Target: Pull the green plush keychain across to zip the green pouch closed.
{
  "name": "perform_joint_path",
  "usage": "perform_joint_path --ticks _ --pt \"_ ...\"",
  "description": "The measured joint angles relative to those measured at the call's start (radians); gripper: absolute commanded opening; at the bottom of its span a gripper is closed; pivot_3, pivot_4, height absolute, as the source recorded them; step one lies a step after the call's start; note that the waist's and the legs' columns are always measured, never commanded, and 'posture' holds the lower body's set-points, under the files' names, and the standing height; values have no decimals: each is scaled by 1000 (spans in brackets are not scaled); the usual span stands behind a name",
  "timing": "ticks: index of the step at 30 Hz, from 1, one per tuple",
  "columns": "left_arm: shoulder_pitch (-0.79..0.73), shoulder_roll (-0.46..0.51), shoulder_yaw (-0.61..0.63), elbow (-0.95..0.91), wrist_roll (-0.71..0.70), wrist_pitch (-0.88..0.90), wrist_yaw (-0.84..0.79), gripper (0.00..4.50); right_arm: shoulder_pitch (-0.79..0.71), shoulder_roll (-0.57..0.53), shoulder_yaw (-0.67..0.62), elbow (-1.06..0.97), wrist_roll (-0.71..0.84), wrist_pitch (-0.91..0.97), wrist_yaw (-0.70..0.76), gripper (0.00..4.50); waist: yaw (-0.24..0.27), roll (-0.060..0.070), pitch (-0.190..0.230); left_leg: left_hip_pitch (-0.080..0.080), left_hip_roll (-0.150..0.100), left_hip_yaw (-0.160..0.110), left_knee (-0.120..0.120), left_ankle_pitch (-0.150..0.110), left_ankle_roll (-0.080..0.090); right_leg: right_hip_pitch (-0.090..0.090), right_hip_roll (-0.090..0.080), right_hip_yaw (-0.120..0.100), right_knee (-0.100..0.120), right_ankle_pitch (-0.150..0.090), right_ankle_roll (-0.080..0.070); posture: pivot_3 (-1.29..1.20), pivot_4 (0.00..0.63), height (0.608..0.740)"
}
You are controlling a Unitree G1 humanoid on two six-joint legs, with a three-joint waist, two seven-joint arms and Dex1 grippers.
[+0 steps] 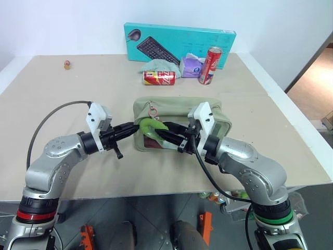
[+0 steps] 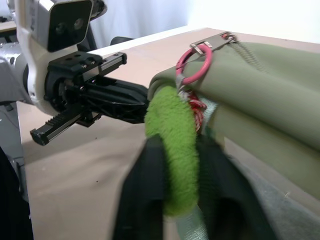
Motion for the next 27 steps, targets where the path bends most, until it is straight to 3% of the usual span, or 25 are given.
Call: perform_joint_path --ticks 7,11,20,27 --pt "-7 0 0 11 0 1 4 0 -6 -19 1 0 -18 -3 20 14 0 0 0 0 0 0 0 0 0 0 0 0 0 0 0 0 150 740" --pt "-8 -1 0 12 -2 10 16 0 -83 -69 -47 0 25 8 73 14 0 0 0 0 0 0 0 0 0 0 0 0 0 0 0 0 150 740" --pt "-8 -21 0 12 -5 11 24 0 -294 -325 -109 148 39 -43 367 14 0 0 0 -1 0 -1 0 -1 1 0 0 -1 -3 0 0 0 150 740" --pt "-8 -64 1 11 -2 11 82 0 -387 -359 -68 335 -68 -178 518 14 0 0 0 -2 0 -1 0 -1 1 0 0 -1 -3 0 0 0 150 740"
